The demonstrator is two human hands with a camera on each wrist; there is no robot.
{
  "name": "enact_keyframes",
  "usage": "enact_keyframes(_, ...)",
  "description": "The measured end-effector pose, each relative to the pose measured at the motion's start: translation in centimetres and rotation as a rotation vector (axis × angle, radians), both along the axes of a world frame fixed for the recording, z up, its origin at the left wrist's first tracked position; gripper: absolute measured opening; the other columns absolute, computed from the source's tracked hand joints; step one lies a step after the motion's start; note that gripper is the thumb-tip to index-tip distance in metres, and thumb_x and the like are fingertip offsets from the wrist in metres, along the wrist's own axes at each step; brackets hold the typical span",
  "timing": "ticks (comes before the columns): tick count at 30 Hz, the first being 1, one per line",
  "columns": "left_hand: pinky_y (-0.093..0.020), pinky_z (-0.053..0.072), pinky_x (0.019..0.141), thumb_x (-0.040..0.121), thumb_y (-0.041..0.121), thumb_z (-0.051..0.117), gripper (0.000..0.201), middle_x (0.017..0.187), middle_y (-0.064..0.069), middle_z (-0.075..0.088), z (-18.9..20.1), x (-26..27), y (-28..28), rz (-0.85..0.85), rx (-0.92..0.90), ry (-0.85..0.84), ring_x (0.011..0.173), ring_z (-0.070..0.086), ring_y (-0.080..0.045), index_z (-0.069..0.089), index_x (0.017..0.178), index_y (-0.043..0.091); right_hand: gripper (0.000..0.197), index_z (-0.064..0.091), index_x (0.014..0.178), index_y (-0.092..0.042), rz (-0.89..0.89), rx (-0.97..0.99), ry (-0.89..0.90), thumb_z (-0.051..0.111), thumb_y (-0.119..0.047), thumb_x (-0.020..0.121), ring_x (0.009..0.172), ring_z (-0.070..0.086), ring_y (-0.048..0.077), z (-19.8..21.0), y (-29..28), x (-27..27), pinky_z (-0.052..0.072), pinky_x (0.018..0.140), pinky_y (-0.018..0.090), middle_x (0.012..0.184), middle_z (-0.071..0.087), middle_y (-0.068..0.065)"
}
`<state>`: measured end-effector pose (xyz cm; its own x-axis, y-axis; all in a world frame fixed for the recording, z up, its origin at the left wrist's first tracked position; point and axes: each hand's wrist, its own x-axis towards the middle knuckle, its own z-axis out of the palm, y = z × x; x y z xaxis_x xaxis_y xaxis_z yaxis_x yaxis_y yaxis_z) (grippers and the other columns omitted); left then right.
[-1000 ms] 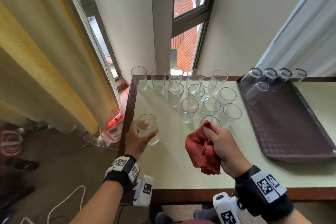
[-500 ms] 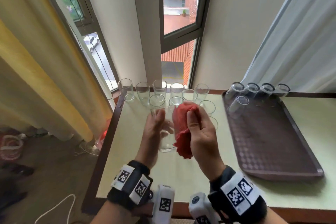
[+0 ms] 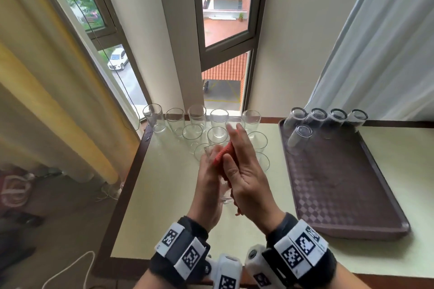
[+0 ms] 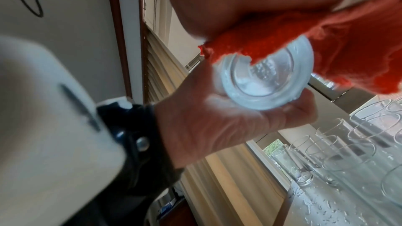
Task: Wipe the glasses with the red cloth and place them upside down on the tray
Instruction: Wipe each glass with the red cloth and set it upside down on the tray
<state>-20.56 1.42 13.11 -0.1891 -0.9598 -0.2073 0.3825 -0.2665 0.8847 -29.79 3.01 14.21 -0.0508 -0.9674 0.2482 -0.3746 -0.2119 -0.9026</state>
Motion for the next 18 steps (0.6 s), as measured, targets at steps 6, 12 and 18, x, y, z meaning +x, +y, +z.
enact_keyframes(6, -0.030, 0.049, 0.075, 0.095, 0.056, 0.052, 0.053, 0.105, -0.012, 0.067, 0.5, -0.4, -0.5, 0.037, -0.080, -0.118, 0.091, 0.062, -0.021, 0.064, 0.119, 0.010, 0.078, 0.016, 0.152, -0.044, -0.102, 0.068, -0.207, 0.038, -0.075, 0.084, 0.112, 0.060, 0.020, -0.6, -1.1, -0.2, 0.052, 0.097, 0.042, 0.132, 0.057, 0.005)
enact_keyframes(12, -0.025, 0.057, 0.073, 0.084, 0.059, 0.045, 0.063, 0.103, -0.007, 0.069, 0.8, 0.6, -1.5, 0.129, -0.110, -0.113, 0.092, 0.069, -0.018, 0.051, 0.131, 0.019, 0.079, 0.007, 0.154, -0.040, -0.025, 0.092, -0.190, 0.043, -0.058, 0.086, 0.132, 0.048, 0.014, -1.3, 0.2, 0.8, 0.043, 0.109, 0.039, 0.149, 0.043, 0.001)
enact_keyframes(18, -0.014, 0.051, 0.061, 0.088, 0.052, 0.043, 0.049, 0.099, 0.001, 0.070, 1.3, 0.0, -0.5, 0.082, -0.138, -0.133, 0.077, 0.067, 0.000, 0.051, 0.126, 0.021, 0.070, 0.032, 0.146, -0.039, -0.039, 0.186, -0.452, 0.055, -0.062, 0.083, 0.086, 0.064, 0.018, 0.5, -1.2, 0.4, 0.054, 0.071, 0.034, 0.106, 0.062, 0.005)
